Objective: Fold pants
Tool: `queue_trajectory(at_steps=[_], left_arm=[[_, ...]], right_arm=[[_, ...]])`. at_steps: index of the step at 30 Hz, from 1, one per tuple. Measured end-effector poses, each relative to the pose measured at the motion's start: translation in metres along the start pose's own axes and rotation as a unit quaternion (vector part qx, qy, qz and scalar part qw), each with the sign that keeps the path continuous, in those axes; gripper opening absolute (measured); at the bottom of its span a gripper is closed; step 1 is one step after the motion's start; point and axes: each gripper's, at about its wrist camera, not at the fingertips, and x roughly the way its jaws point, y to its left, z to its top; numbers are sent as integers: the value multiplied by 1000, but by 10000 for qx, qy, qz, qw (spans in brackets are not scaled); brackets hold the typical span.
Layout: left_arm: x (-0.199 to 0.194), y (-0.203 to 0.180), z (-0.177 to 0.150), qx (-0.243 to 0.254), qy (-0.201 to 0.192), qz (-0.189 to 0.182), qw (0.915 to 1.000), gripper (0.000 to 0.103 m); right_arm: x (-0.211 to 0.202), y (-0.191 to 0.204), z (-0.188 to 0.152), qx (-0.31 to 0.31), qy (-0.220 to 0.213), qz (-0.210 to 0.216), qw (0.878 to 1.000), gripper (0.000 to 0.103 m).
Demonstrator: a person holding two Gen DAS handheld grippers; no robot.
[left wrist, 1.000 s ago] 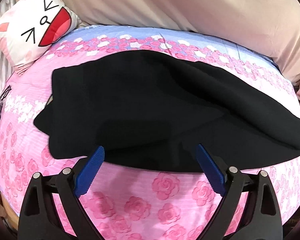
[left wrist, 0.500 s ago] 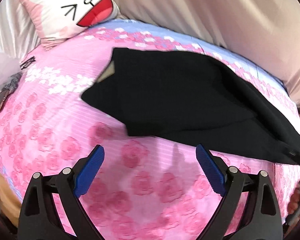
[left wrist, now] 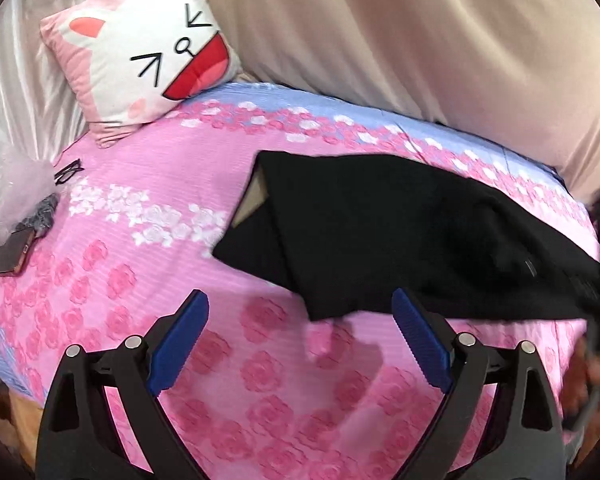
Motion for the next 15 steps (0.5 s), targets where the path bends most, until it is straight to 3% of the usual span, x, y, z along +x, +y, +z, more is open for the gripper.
queue_trajectory(at_steps=[1, 2, 4, 6, 8, 12, 15], left_arm=[[3, 4, 2, -44, 1, 20, 10000, 91], [6, 8, 3, -85, 10, 68, 9999, 91], [10, 17, 4, -181, 57, 253, 9995, 91], [5, 24, 1, -203, 43, 335, 9992, 91], [1, 33, -2, -190, 9, 455, 9988, 91], [-7, 48, -8, -217, 32, 658, 9976, 91], [-17, 56, -16, -129, 42, 747, 9971, 91]], right_arm=[[2, 10, -9, -87, 68, 26, 9999, 36], [13, 20, -19, -351, 215, -192, 9990, 51], [27, 30, -36, -766, 430, -902, 9920, 48], [19, 48, -40, -1017, 378, -698, 9916, 48], [12, 73, -35, -1570, 213, -808, 9841, 49], [36, 118, -26, -2869, 112, -1041, 9522, 57], [91, 130, -29, -3666, 649, -1142, 9210, 57]])
